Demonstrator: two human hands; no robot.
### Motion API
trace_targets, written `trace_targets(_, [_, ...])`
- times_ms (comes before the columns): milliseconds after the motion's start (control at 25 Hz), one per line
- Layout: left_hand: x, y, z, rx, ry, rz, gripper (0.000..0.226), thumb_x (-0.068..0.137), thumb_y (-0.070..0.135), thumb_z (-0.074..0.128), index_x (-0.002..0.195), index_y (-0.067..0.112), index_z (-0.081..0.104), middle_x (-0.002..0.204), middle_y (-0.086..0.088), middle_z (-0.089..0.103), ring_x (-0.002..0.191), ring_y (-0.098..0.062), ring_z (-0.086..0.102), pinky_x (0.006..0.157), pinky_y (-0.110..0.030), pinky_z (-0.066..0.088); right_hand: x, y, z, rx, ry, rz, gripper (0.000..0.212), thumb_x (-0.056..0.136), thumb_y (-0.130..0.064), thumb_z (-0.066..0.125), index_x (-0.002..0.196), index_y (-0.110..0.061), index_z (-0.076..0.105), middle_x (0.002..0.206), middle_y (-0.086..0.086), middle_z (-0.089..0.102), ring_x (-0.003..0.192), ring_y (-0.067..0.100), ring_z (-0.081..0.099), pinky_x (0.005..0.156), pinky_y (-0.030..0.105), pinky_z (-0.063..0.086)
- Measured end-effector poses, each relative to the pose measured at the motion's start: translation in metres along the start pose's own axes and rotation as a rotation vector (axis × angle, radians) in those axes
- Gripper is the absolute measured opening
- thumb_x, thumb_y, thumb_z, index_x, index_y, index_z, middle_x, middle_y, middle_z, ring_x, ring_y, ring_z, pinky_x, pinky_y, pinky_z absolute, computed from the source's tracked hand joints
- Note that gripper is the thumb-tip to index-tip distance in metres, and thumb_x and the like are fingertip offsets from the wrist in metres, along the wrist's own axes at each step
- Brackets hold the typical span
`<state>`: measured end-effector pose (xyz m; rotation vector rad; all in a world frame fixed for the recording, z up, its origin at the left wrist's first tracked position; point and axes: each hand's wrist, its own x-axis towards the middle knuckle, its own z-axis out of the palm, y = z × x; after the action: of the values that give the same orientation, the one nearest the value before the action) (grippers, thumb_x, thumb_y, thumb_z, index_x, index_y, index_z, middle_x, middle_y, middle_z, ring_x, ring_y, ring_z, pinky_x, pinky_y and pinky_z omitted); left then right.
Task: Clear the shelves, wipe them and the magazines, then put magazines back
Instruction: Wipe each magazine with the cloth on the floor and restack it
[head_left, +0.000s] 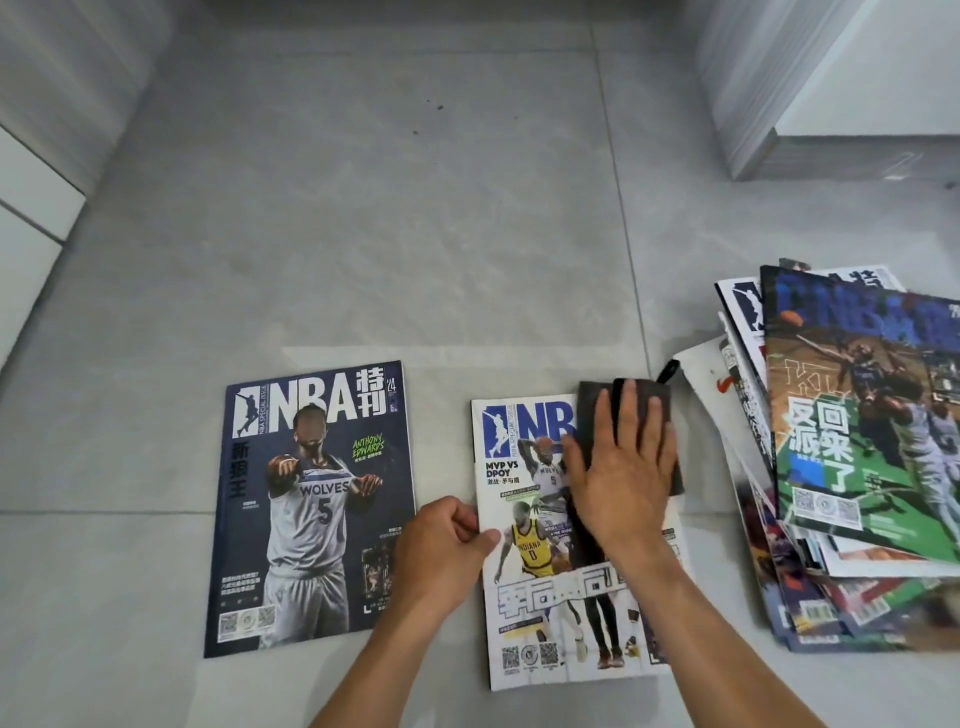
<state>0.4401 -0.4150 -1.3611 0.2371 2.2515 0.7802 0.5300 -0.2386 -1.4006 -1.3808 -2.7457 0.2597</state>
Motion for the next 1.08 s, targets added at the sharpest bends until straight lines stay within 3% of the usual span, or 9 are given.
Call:
trace_targets(200, [0.002,-0.005,-0.002,-0.04,-0.051,-0.012,0.01,0.081,0.01,0.073,0.075,0.013,0.065,0.061,-0.001,0.068,0.054,-0.017,0.064,0.058,-0.041,0.055,-0.05,-0.046,0.011,0.023,-0.108,-0.577,0.053,0.104,-0.047,0.029,0.154,-0.027,0.035,0.165,-0.002,0.021,0.15,0.028,0.025,0.118,0.052,0.027])
trace_targets(280, [0.003,-0.002,-0.007,-0.128,-0.129,-0.061,0.005,0.088,0.007,0.07,0.086,0.008,0.066,0.071,-0.005,0.071,0.053,-0.012,0.066,0.052,-0.031,0.055,-0.04,-0.002,0.009,0.0,-0.087,-0.533,0.052,0.106,-0.047,0.025,0.155,-0.031,0.028,0.166,-0.006,0.013,0.153,0.025,0.013,0.12,0.054,0.025])
trace_targets(360, [0.004,0.0,-0.012,-0.153,-0.178,-0.085,0.002,0.091,0.005,0.067,0.091,0.006,0.065,0.078,-0.007,0.073,0.055,-0.009,0.067,0.051,-0.021,0.052,-0.035,0.04,0.003,-0.012,-0.052,-0.291,0.052,0.108,-0.047,0.018,0.156,-0.028,0.025,0.167,-0.002,0.008,0.154,0.026,0.005,0.121,0.057,0.019])
trace_targets(480, [0.002,0.002,-0.013,-0.163,-0.181,-0.087,0.002,0.091,0.005,0.066,0.09,0.007,0.066,0.078,-0.007,0.073,0.058,-0.011,0.067,0.054,-0.022,0.054,-0.054,0.028,-0.001,0.012,-0.017,-0.063,0.051,0.108,-0.041,0.024,0.156,-0.024,0.023,0.167,0.003,0.006,0.152,0.031,0.008,0.122,0.057,0.015])
trace_targets(640, [0.003,0.001,-0.012,-0.224,-0.174,-0.089,0.007,0.089,-0.004,0.062,0.089,0.002,0.064,0.065,-0.006,0.067,0.053,-0.014,0.062,0.053,-0.025,0.053,-0.124,-0.023,0.006,0.058,-0.07,-0.46,0.052,0.101,-0.035,0.039,0.152,-0.022,0.04,0.165,0.001,0.022,0.151,0.027,0.022,0.119,0.048,0.02])
trace_targets(760, [0.004,-0.002,-0.011,-0.224,-0.166,-0.083,0.003,0.09,0.003,0.067,0.092,0.003,0.065,0.072,-0.007,0.069,0.06,-0.016,0.064,0.059,-0.027,0.057,-0.14,0.043,-0.002,-0.018,-0.076,-0.561,0.051,0.099,-0.034,0.04,0.148,-0.025,0.047,0.164,-0.005,0.024,0.151,0.022,0.021,0.119,0.043,0.021])
trace_targets(920, [0.002,-0.005,-0.009,-0.202,-0.155,-0.076,0.002,0.09,0.008,0.068,0.09,0.009,0.067,0.078,-0.006,0.072,0.065,-0.017,0.068,0.067,-0.033,0.061,-0.156,0.071,-0.007,0.016,-0.009,0.044,0.056,0.097,-0.034,0.033,0.15,-0.02,0.042,0.163,0.005,0.026,0.147,0.033,0.028,0.114,0.052,0.026])
trace_targets(1000, [0.003,-0.005,-0.008,-0.211,-0.154,-0.075,0.006,0.09,0.007,0.068,0.086,0.01,0.065,0.075,-0.006,0.07,0.061,-0.016,0.066,0.062,-0.03,0.06,-0.175,0.022,0.007,0.047,-0.011,-0.066,0.056,0.095,-0.034,0.036,0.148,-0.02,0.045,0.16,0.007,0.03,0.143,0.035,0.033,0.111,0.052,0.026])
trace_targets(1080, [0.004,-0.004,-0.007,-0.23,-0.156,-0.078,0.012,0.09,0.004,0.067,0.081,0.01,0.062,0.07,-0.006,0.066,0.053,-0.013,0.062,0.055,-0.027,0.055,-0.198,-0.016,0.014,0.092,-0.037,-0.405,0.054,0.089,-0.032,0.045,0.142,-0.022,0.055,0.158,0.005,0.037,0.141,0.031,0.04,0.109,0.049,0.032])
